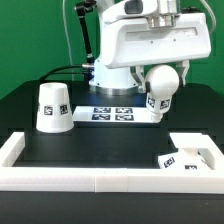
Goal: Assemble lamp
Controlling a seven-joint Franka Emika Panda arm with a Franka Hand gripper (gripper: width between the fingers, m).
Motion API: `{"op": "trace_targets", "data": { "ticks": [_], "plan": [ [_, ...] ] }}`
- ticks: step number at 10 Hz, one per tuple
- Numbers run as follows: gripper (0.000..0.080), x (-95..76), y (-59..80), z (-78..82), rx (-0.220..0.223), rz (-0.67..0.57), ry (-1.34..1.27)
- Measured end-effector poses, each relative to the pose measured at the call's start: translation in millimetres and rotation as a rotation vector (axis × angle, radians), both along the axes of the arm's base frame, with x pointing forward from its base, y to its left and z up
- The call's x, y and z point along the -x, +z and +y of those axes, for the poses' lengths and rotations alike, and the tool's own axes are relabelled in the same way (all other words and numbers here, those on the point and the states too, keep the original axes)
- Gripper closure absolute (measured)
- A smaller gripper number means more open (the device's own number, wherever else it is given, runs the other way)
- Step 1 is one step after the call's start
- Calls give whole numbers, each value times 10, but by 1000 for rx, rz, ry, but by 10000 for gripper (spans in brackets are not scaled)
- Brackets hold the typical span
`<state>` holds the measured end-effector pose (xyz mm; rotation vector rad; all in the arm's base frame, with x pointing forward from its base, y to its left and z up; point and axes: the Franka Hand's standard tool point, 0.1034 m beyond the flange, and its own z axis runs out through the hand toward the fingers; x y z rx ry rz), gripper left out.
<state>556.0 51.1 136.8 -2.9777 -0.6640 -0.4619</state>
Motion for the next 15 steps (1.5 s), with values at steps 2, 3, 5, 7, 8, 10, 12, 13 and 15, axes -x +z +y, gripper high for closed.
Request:
{"op": "trace_targets", "data": {
  "ticks": [2,3,5,7,8,10,12,13,15],
  "plan": [
    [220,-98,102,-157,31,-130,-4],
    [220,-73,51,-206,37,-143,-14],
    [220,-220,161,-208,17,-108,-13],
    [220,-413,316,-78,-26,-84,-53],
    [220,-517,389,48,-46,-93,-70],
    [220,-556,399,341,-81,-85,-120],
    [220,-552,387,317,-75,-86,-109],
    [220,-550,385,322,-75,-85,-108],
    [220,-582,350,311,-59,-140,-81]
  ]
}}
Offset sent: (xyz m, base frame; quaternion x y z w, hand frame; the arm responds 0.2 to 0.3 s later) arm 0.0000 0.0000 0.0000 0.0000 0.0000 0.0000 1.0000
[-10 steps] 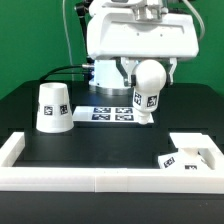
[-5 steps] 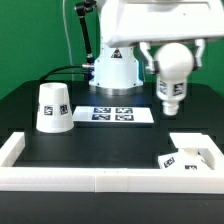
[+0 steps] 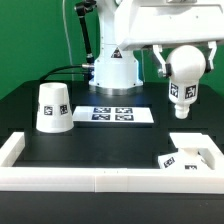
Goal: Assemble lamp
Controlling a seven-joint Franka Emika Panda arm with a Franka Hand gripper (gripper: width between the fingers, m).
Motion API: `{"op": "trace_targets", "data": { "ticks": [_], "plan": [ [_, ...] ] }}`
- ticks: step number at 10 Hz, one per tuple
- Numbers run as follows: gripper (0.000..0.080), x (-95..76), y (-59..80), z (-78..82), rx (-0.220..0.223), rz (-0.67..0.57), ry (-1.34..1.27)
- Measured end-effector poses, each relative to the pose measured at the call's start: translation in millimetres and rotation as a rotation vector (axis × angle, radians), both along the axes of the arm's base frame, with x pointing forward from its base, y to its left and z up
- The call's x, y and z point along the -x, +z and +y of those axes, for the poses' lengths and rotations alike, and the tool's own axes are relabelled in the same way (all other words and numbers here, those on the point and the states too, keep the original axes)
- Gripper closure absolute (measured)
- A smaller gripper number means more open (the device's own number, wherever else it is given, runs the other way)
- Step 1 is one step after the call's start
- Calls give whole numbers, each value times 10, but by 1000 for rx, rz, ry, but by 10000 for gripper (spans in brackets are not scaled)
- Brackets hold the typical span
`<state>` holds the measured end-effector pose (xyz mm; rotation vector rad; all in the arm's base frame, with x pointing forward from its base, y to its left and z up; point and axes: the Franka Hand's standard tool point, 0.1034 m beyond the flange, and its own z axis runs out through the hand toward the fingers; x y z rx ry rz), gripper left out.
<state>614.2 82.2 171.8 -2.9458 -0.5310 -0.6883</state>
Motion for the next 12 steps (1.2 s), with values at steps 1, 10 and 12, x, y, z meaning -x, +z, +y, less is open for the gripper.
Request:
{"op": "trace_targets", "data": {
  "ticks": [1,10,12],
  "plan": [
    [220,-84,15,12,26,-79,34],
    [220,-71,-151,135,31,-84,60],
    [220,-44,-221,194,28,-78,63]
  ]
}}
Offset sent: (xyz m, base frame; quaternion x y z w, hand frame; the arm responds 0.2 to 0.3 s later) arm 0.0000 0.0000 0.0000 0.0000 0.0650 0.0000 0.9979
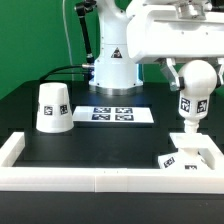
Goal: Assemble lamp
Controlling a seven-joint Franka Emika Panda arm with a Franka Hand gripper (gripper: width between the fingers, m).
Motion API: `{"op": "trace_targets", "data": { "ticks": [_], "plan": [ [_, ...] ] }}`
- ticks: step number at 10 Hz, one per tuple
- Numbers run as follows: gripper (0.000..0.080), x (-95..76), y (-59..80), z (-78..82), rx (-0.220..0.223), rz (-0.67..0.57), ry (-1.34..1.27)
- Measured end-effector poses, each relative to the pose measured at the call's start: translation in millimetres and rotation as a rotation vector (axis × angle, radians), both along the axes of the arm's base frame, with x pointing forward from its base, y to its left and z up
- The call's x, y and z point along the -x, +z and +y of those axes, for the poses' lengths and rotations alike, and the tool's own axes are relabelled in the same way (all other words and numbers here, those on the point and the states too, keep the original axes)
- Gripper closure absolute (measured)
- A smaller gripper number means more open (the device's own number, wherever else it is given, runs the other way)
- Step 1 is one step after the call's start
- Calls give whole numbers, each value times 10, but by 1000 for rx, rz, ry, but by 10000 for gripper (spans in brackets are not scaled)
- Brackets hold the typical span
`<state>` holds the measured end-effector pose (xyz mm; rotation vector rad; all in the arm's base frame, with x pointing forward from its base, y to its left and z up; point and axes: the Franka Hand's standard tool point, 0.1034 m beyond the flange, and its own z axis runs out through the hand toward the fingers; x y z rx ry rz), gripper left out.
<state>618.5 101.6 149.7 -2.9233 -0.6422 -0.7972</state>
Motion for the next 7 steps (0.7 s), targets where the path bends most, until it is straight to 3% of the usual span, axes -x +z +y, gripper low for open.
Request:
{"op": "trace_targets", "data": {
  "ticks": [7],
  "plan": [
    [220,17,-100,-54,0,15,-8]
  ]
}}
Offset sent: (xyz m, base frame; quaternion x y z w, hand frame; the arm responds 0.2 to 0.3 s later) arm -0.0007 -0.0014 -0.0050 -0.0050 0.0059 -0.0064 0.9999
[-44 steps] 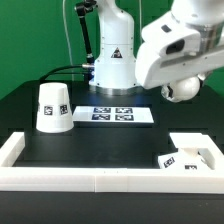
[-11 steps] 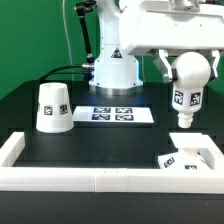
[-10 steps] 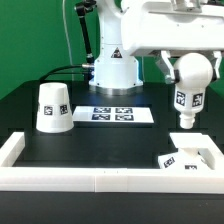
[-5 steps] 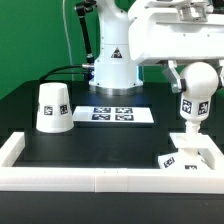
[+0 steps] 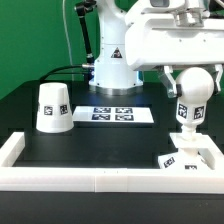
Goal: Assemble lamp
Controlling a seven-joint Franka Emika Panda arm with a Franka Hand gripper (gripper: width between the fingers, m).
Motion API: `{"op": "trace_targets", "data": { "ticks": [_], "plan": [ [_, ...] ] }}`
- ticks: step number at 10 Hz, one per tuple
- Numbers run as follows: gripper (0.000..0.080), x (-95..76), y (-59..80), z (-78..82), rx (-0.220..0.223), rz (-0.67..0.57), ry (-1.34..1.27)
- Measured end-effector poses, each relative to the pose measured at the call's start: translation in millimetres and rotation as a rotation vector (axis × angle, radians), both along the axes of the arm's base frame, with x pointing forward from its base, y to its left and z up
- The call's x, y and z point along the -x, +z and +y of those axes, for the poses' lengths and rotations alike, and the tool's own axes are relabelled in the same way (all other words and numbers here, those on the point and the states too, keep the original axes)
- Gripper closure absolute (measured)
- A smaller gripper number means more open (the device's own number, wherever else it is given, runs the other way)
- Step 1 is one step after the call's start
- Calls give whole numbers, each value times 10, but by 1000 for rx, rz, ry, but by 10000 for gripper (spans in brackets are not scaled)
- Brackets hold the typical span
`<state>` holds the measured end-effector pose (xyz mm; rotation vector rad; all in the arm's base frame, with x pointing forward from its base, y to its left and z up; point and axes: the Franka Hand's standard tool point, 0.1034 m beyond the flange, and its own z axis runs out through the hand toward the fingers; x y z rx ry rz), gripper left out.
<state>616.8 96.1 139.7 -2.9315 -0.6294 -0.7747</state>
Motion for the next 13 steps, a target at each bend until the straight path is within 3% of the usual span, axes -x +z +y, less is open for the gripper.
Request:
{"op": "trace_targets", "data": {
  "ticks": [3,7,13],
  "plan": [
    [220,32,-125,-8,-1,14,-3],
    [220,49,-194,-12,0,12,-6],
    [220,77,-197,-49,6,-18,-15]
  ]
}}
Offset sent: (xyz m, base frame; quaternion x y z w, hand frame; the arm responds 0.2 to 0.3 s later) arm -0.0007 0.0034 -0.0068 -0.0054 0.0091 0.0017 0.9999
